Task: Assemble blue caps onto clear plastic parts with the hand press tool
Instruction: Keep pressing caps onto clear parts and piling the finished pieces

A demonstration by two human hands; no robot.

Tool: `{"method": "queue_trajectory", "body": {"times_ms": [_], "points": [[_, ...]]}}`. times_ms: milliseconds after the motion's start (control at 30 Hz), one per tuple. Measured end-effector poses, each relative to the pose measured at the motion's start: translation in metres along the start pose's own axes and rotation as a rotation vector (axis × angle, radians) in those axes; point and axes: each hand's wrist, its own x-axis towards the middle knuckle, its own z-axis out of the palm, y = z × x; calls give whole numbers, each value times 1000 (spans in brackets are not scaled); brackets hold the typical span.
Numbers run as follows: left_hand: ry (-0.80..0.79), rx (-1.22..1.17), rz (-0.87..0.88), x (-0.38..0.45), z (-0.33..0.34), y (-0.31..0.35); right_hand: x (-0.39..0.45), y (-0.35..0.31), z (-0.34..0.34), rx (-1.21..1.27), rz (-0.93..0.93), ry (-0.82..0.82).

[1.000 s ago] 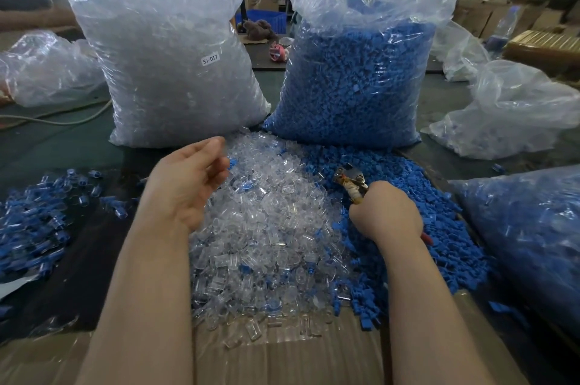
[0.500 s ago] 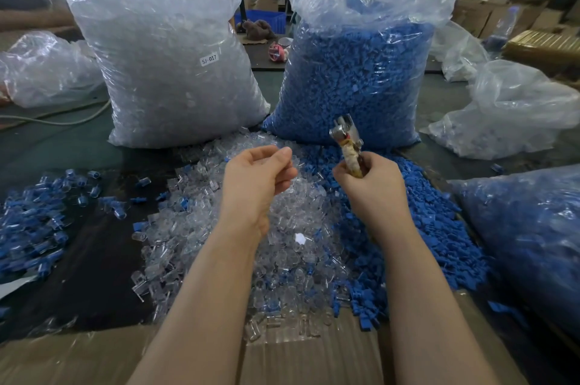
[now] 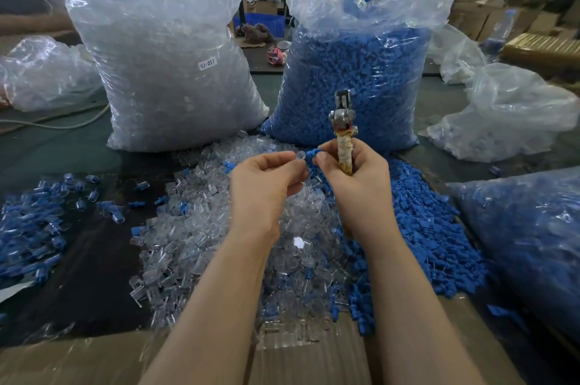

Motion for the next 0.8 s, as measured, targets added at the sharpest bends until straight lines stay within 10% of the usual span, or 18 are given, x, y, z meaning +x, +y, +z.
{"method": "queue_trajectory", "body": {"times_ms": [800], "points": [[81, 282, 291, 0, 1, -5, 1, 0, 0, -121, 49, -85]]}}
